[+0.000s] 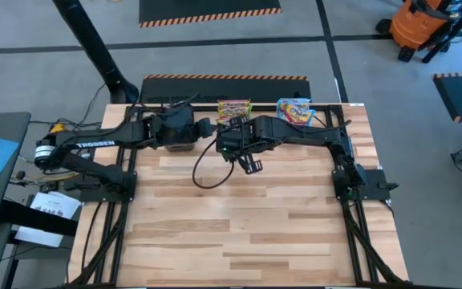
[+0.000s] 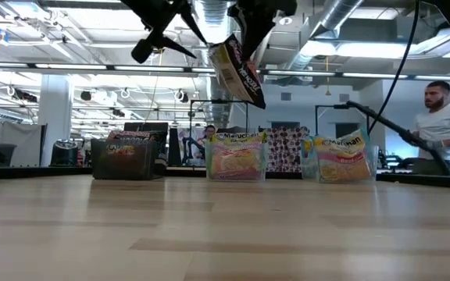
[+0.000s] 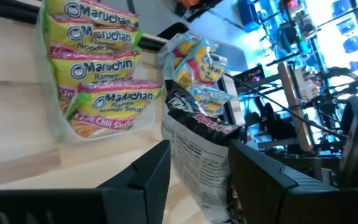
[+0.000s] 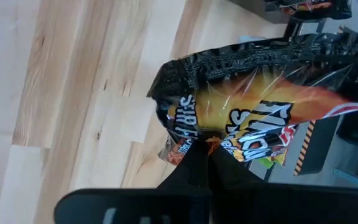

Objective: Sort Maruchan noodles
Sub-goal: Put the black noodle pack into the black bin

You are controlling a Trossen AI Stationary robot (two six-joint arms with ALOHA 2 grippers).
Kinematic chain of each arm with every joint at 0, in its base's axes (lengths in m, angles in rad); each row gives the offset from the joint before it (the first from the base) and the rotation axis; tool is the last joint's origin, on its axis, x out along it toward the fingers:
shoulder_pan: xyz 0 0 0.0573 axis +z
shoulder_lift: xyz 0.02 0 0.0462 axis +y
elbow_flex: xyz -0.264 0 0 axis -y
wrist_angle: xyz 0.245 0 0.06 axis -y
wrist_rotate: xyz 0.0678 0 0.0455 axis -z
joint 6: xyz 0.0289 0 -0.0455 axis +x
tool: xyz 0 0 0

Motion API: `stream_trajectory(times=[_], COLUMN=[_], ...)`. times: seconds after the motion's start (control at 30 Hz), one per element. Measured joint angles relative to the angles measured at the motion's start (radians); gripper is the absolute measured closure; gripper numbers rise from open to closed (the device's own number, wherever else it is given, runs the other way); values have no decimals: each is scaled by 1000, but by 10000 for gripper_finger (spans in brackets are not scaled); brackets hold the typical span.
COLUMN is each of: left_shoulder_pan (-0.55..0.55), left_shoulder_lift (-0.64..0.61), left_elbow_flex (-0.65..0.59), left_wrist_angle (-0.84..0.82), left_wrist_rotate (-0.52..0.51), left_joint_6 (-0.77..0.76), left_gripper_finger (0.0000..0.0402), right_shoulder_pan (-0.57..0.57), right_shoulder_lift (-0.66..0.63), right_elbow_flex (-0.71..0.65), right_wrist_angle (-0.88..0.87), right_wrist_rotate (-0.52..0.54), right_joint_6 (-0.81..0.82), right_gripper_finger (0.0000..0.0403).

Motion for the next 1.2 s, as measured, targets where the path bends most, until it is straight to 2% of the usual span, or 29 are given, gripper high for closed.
stream_trajectory(times=[0.13,0.67,1.2], left_shoulder_pan=[13,17,17], left_shoulder_lift=[6,22,20], left_elbow_flex=[-1,0,0], left_wrist_angle=[-2,28,72], left_wrist_rotate=[36,49,138], left_joint_6=[0,0,-32], left_gripper_finger=[252,252,252], right_shoulder_pan=[-5,-14,-4], right_shoulder_lift=[0,0,1], right_elbow_flex=[0,0,0], right_wrist_angle=[6,-34,10], right_wrist_rotate=[0,-5,-31], right_joint_6=[-4,26,24], right_gripper_finger=[403,403,403])
